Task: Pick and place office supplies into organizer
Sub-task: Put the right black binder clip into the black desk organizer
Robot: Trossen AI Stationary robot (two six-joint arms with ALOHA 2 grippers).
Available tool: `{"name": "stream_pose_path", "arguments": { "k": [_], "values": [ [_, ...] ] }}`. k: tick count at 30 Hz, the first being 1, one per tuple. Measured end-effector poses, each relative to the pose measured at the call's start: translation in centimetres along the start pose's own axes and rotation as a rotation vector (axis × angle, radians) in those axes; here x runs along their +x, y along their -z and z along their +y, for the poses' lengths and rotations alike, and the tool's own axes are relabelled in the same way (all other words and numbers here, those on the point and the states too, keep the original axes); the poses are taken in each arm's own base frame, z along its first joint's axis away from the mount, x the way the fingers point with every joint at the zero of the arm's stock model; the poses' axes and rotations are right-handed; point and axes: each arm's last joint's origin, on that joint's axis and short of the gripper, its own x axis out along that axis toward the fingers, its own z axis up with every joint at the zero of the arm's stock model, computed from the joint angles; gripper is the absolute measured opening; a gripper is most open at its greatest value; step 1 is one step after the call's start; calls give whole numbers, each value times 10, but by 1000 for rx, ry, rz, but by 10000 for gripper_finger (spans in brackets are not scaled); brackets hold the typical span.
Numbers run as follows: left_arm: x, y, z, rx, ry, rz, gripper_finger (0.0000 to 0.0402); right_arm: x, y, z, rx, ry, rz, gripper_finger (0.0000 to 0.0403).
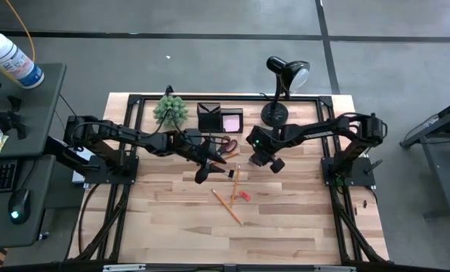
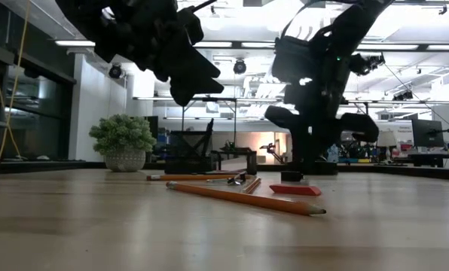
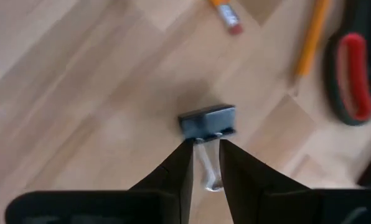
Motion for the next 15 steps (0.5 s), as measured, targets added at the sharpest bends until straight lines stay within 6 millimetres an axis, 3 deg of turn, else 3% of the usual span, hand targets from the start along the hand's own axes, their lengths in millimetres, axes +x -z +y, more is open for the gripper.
{"name": "stream_pose_path", "arguments": {
  "k": [5,15],
  "values": [
    [0,0,0,-19,6,3,163,-1,3,-12,25,78,-30,72],
    [0,0,0,-19,7,4,163,-2,13,-17,19,61,-49,72]
  ]
}}
